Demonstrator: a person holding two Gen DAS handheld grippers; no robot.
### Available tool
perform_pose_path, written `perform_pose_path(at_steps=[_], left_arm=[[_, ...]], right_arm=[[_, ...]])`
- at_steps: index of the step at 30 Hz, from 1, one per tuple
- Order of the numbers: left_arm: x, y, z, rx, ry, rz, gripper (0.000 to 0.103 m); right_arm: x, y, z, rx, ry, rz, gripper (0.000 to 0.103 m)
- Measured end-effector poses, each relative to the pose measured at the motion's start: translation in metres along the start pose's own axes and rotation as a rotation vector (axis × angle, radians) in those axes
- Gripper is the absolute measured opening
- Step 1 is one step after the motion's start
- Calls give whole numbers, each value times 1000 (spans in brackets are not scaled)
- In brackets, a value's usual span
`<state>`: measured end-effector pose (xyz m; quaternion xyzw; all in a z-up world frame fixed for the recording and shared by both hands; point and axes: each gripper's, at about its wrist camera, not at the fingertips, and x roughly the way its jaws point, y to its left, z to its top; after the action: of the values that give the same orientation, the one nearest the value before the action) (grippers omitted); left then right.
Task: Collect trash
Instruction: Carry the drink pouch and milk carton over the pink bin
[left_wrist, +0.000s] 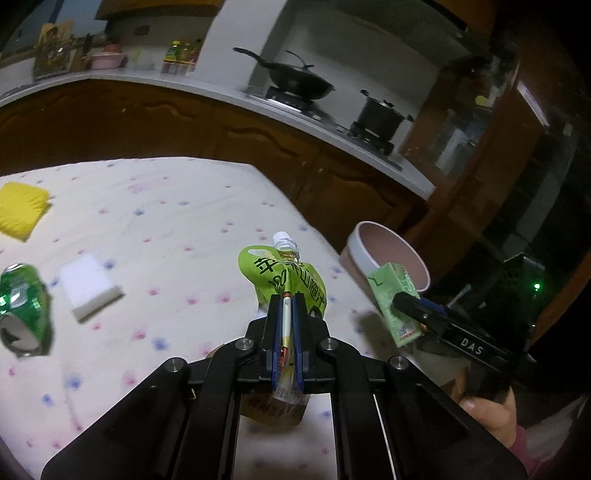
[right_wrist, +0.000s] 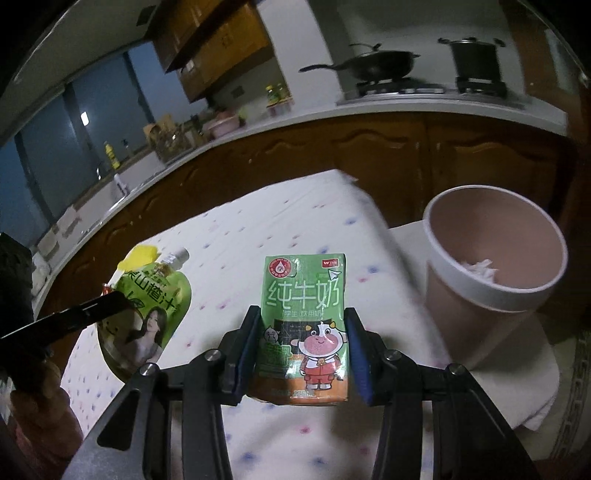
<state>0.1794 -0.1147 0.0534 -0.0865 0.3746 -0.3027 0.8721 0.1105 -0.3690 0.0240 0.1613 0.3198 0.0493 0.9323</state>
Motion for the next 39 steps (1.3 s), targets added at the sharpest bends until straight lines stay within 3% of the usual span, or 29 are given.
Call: perform_pose_path(at_steps=[18, 39], left_arm=[[49, -73, 28, 89, 20, -93, 4], [129, -143, 75, 121, 47, -174, 4]], right_arm=[[-40, -68, 18, 85, -81, -90, 45], [-44, -138, 44, 159, -125, -157, 45]])
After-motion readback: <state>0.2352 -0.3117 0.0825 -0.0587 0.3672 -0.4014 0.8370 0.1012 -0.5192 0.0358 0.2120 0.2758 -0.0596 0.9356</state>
